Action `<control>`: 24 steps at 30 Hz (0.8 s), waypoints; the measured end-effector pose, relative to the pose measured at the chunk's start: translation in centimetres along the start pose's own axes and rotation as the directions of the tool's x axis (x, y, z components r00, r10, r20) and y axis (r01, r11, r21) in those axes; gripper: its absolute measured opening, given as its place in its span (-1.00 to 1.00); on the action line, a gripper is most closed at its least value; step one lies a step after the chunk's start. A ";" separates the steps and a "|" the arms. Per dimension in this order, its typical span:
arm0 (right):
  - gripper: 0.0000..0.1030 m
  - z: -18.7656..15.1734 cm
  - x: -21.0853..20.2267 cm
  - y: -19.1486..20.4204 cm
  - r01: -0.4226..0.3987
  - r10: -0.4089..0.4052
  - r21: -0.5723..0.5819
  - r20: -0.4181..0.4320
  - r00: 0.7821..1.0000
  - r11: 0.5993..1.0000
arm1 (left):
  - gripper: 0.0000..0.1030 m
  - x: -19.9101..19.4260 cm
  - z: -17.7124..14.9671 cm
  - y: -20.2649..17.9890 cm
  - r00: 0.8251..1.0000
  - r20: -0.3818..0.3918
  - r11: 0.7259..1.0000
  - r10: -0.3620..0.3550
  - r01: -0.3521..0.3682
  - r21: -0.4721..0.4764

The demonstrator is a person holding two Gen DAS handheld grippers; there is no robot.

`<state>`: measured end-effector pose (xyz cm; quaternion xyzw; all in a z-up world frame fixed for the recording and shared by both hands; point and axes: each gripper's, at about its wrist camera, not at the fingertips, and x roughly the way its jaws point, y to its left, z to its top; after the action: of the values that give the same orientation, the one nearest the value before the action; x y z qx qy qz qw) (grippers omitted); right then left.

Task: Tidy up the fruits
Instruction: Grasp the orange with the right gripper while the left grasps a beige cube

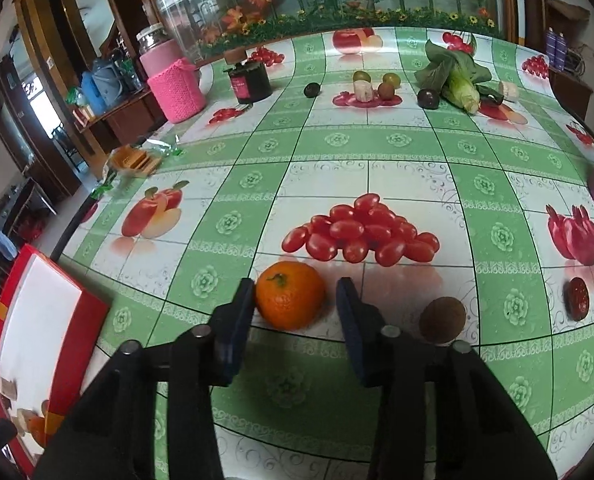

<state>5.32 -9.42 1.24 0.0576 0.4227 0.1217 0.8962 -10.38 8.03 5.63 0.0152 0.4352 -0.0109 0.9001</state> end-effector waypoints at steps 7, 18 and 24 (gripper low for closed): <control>-0.27 1.1 -1.5 -3.4 -0.122 0.124 0.158 0.000 0.992 0.980 | 0.52 2.5 2.7 -2.5 0.999 0.004 0.998 -0.034 0.034 0.058; -0.27 2.2 -3.6 -7.3 -0.184 0.173 0.306 0.065 0.983 0.934 | 0.38 9.2 7.6 -5.8 0.994 -0.044 0.994 -0.098 0.100 0.038; -0.27 2.3 -4.2 -7.2 -0.212 0.195 0.313 0.085 0.977 0.926 | -0.04 10.9 8.2 -6.9 0.992 -0.070 0.993 -0.108 0.111 0.046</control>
<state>5.76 -17.47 4.33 0.2493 0.4050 0.1422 0.8681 2.59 0.76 2.04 0.0141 0.4652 -0.0707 0.8822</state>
